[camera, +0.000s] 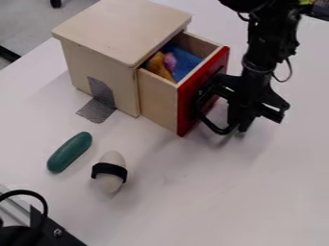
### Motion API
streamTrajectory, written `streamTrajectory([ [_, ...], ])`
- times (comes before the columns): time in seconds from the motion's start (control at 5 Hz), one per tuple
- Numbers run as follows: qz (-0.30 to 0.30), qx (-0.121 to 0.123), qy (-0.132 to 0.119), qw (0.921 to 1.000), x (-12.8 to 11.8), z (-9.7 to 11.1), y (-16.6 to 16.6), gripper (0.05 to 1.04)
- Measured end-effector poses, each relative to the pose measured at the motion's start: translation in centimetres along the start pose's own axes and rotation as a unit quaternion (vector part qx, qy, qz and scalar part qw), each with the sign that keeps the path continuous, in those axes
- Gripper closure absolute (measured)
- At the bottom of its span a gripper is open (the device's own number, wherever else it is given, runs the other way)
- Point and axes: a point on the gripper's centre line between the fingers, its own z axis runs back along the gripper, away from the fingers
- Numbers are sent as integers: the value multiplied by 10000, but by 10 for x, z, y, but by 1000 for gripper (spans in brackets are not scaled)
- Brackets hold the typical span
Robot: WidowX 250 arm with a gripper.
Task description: Close the drawer
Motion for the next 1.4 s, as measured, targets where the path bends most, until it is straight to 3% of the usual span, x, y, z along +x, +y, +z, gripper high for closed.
streamTrajectory([
  [0.8, 721, 137, 49, 9973, 9, -3, 60, 961],
  [1.4, 910, 166, 165, 9956, 13, -5, 73, 960],
])
